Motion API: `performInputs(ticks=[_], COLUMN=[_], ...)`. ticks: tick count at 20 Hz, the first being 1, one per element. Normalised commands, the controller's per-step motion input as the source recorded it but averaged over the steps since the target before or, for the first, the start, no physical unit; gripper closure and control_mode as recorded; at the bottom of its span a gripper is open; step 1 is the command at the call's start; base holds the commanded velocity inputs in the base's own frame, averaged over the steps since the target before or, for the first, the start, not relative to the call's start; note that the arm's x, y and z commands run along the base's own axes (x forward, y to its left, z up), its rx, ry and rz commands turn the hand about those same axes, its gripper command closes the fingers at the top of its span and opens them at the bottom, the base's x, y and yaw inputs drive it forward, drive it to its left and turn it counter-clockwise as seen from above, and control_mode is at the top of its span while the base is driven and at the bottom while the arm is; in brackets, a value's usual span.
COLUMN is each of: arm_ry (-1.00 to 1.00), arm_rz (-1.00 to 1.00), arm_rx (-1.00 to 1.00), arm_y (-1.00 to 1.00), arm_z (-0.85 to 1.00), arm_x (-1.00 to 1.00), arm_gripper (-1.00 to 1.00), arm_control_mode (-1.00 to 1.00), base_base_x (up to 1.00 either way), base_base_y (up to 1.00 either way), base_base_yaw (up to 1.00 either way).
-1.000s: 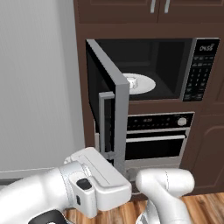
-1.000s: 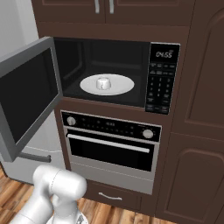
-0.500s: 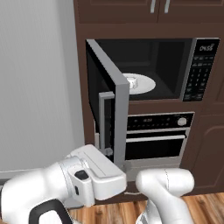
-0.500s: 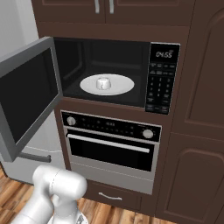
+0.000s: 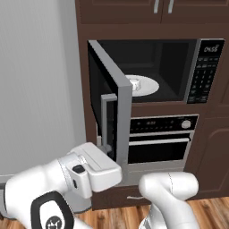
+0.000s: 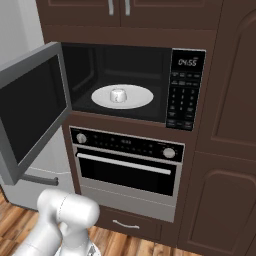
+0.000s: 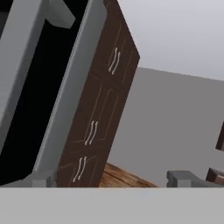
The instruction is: Pick the mug from the counter and place it inside the microwave. Then close the microwave.
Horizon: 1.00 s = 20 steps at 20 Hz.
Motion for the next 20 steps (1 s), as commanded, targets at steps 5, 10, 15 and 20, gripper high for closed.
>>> performInputs(ticks=[5,10,15,20], arm_ry=[0.00,0.00,-0.01,0.00], arm_rz=[0.00,-0.03,-0.04,-0.01], arm_rx=[-0.06,-0.05,-0.04,-0.02], arm_y=[0.09,0.15,0.10,0.00], arm_z=[-0.13,-0.22,-0.16,-0.13], arm_x=[0.24,0.05,0.10,0.36], arm_gripper=[-1.00,-1.00,-1.00,-1.00], arm_control_mode=[-1.00,-1.00,-1.00,-1.00], base_base_x=[0.00,0.00,0.00,0.00], base_base_y=[0.00,0.00,0.00,0.00], base_base_yaw=[0.00,0.00,0.00,0.00])
